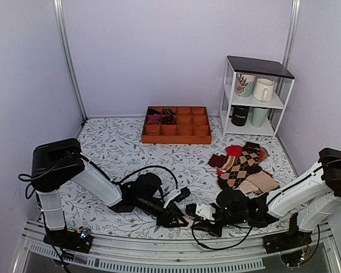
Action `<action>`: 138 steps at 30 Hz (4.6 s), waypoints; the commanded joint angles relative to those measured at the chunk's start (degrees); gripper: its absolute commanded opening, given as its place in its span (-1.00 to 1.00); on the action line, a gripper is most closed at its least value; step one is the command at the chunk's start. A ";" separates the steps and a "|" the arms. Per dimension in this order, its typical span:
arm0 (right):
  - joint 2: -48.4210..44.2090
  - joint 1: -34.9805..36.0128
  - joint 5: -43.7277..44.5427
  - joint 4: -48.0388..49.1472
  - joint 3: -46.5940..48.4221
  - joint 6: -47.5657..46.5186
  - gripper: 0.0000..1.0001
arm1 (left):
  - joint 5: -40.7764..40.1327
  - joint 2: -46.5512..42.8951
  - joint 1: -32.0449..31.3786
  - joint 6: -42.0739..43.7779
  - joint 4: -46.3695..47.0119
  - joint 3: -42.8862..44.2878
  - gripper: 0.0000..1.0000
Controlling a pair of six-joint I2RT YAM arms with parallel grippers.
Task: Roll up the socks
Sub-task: Roll the sock at the center of the board.
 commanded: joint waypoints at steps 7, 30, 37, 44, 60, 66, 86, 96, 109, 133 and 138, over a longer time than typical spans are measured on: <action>5.24 -4.50 -12.32 -3.24 -1.62 16.46 -0.82 | -16.68 -15.34 -1.85 12.73 -10.58 -7.03 0.91; 16.27 -11.82 -29.01 -1.42 -0.19 25.70 -0.82 | -8.19 -7.28 -3.29 27.27 14.26 -11.84 0.36; 16.86 -12.57 -29.46 -1.70 0.15 25.53 -0.82 | -7.53 -4.91 -3.39 26.85 12.28 -9.44 -0.14; 17.17 -13.21 -29.85 -2.16 0.46 25.56 -0.83 | -6.80 -2.18 -3.42 24.89 7.17 -5.91 -1.00; -10.72 -12.70 -5.04 -18.28 4.70 22.99 -0.01 | -5.09 1.27 -1.63 0.96 -16.44 -4.19 -1.00; -18.06 -6.74 -1.21 -12.57 -1.57 14.22 0.11 | -2.06 5.89 -0.78 -0.91 -17.86 -2.34 -1.00; -4.46 -0.31 3.07 -5.55 -0.07 5.04 -0.06 | 0.79 7.95 0.82 -0.21 -19.43 -0.99 -1.00; 0.44 -0.76 -4.28 -7.32 0.50 15.12 -0.79 | -1.18 4.24 2.16 1.86 -15.98 -0.33 -0.26; 7.46 -7.75 -20.74 -5.37 -1.26 26.24 -0.80 | -17.20 -18.49 -2.39 22.12 14.61 -17.80 0.99; 14.84 -12.48 -29.73 -5.31 1.69 26.06 -0.80 | -10.24 -8.90 -3.32 27.46 14.10 -13.34 0.17; 15.14 -13.25 -30.69 -5.85 2.04 26.03 -0.81 | -10.18 -5.88 -4.21 27.65 11.21 -11.13 0.17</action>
